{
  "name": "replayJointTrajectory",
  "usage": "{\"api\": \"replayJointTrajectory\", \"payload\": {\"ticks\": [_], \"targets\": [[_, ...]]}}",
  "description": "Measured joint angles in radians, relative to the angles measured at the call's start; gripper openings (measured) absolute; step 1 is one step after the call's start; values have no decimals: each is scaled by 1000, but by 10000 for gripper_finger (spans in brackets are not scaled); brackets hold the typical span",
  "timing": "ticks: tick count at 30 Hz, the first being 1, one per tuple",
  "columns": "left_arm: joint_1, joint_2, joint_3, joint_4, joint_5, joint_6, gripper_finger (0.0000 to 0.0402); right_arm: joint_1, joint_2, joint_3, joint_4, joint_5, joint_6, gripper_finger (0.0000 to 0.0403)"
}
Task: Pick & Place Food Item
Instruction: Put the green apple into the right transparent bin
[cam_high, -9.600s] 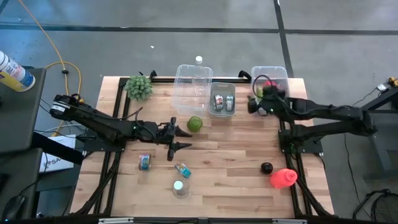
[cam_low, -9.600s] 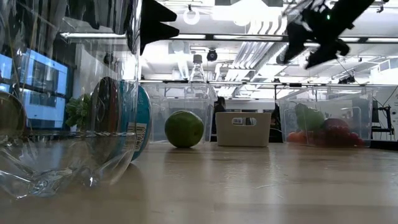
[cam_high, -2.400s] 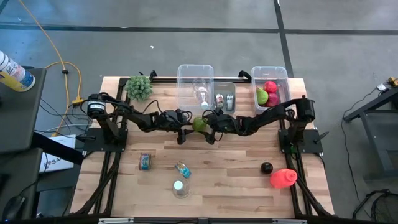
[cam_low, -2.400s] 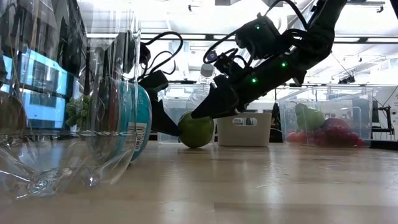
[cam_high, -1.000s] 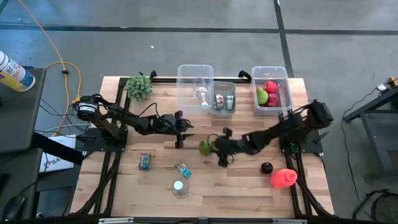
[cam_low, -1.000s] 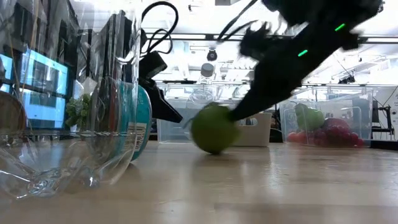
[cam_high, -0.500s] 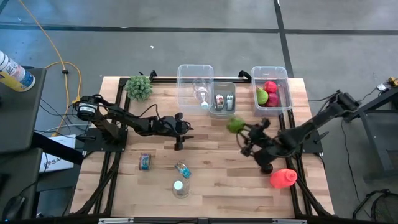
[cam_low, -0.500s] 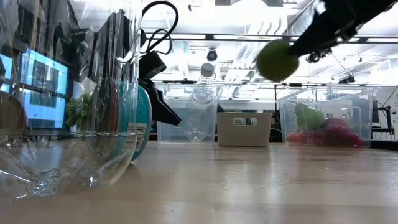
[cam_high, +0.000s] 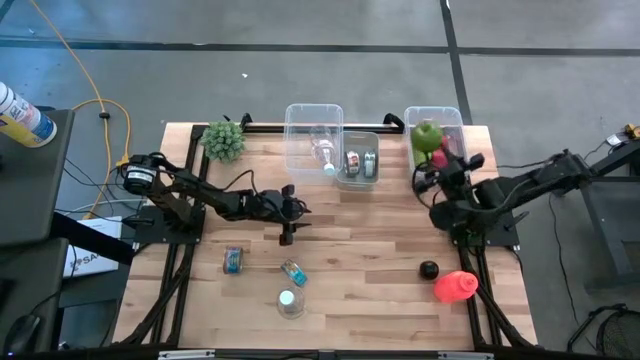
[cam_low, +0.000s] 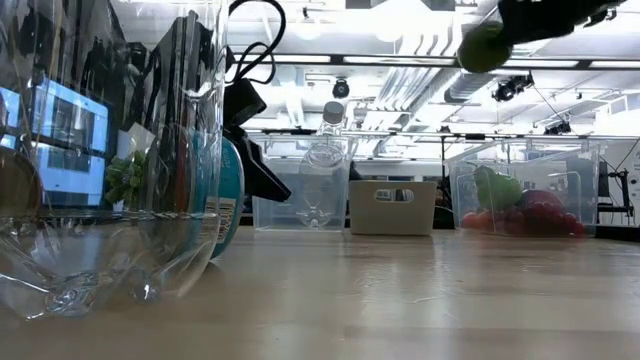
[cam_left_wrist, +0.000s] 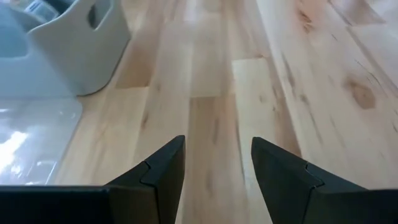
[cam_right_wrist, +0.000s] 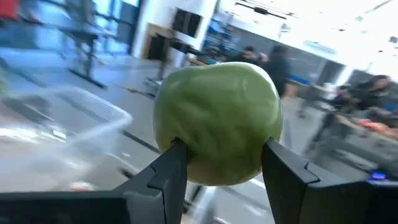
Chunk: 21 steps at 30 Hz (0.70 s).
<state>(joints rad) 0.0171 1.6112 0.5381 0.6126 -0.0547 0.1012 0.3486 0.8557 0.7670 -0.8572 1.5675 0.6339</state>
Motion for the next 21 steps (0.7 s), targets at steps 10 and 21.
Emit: {"api": "replayJointTrajectory", "payload": {"ticks": [10,21], "targets": [[-20,0,-1,-9,0,67,176,-397,-55,0,-256,-349,346,164],[-17,1,-1,-11,0,87,176,-629,-8,0,-336,-585,411,215]]}}
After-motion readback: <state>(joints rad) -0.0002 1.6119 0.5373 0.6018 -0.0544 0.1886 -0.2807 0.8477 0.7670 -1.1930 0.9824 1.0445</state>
